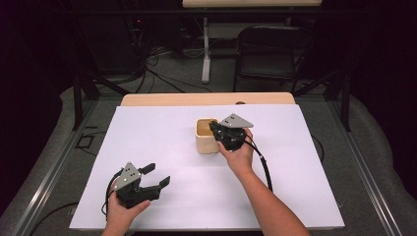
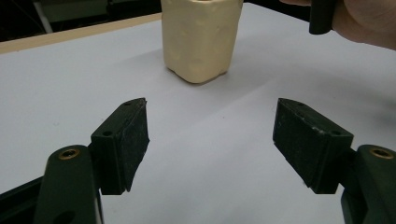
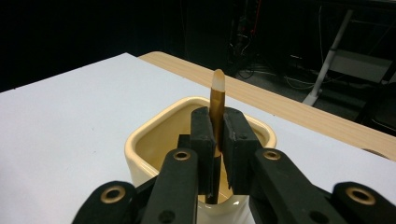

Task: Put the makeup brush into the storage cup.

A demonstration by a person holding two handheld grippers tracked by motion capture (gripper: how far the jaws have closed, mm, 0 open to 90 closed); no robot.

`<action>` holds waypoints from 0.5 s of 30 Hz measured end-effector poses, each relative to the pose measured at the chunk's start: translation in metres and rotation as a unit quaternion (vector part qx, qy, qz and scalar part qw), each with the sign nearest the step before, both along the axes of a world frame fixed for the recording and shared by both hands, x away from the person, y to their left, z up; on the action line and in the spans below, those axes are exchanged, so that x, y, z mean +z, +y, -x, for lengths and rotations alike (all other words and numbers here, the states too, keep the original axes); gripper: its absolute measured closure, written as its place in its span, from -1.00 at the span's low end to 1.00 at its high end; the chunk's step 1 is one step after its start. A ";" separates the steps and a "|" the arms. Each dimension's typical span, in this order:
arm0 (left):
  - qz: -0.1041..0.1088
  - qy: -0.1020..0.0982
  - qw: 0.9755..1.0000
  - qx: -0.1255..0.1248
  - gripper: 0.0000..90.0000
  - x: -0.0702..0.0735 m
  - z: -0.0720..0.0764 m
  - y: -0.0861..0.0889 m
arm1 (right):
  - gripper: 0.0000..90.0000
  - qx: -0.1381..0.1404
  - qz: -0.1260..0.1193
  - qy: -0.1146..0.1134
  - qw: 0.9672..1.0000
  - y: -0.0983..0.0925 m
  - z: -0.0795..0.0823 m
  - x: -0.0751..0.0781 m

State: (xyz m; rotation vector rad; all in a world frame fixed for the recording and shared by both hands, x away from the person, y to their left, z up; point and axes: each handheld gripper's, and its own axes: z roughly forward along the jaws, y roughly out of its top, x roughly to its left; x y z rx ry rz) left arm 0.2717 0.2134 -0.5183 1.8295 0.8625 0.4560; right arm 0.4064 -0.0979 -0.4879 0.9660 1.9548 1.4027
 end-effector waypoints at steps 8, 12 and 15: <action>0.000 0.000 1.000 0.000 -0.40 0.000 0.000 0.000 | 0.85 0.000 0.000 0.002 1.000 0.000 0.000 -0.001; 0.000 0.000 1.000 0.001 -0.40 0.000 0.000 0.000 | 0.81 0.003 0.000 0.002 1.000 0.000 0.001 -0.001; 0.000 0.000 1.000 0.001 -0.40 0.000 0.000 0.000 | 0.65 0.003 -0.005 0.001 1.000 0.000 0.001 0.000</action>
